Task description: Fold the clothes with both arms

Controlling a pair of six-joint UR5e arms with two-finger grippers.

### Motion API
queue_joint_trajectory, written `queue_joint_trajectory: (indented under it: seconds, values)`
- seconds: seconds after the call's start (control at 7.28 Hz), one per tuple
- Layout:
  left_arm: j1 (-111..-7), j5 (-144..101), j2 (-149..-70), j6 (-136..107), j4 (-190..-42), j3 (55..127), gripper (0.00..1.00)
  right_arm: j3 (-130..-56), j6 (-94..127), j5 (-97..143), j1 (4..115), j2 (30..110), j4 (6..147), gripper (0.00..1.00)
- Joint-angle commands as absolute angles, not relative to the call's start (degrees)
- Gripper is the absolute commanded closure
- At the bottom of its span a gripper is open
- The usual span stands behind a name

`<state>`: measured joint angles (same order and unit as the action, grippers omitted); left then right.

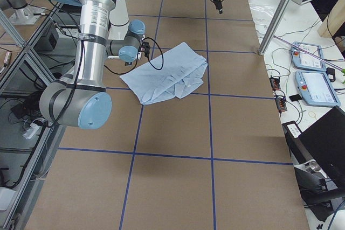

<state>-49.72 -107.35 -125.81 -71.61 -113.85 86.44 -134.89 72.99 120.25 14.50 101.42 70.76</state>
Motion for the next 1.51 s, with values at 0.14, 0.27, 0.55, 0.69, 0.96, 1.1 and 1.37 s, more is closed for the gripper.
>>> queue_joint_trajectory:
  seconds: [0.14,0.27,0.55,0.69,0.96,1.1,1.37]
  values:
    - [-42.0,-107.5,-125.7,-77.0,-113.0,92.2,0.00,-129.6,73.5,118.8,30.7,90.3,70.4,0.00]
    - [-37.4,-107.2,-125.7,-83.3,-112.2,94.5,0.00,-128.0,73.4,118.6,34.2,88.9,70.4,0.00]
    - [-30.9,-106.3,-126.0,-90.7,-109.0,96.3,0.02,-126.5,73.4,118.6,38.6,88.1,70.4,0.00]
    - [-27.6,-103.3,-125.8,-91.0,-109.0,95.5,0.05,-126.0,73.4,118.5,39.2,87.3,70.4,0.00]
    - [-26.2,-102.4,-127.9,-91.1,-109.4,91.1,0.07,-125.1,73.4,118.4,39.6,86.1,70.4,0.00]
    - [-26.2,-102.3,-128.9,-91.1,-109.5,89.2,0.09,-125.0,73.4,118.4,39.6,85.5,70.4,0.00]
    - [-26.2,-102.3,-130.2,-91.1,-109.6,86.8,0.11,-124.5,73.4,118.5,39.6,85.3,70.4,0.00]
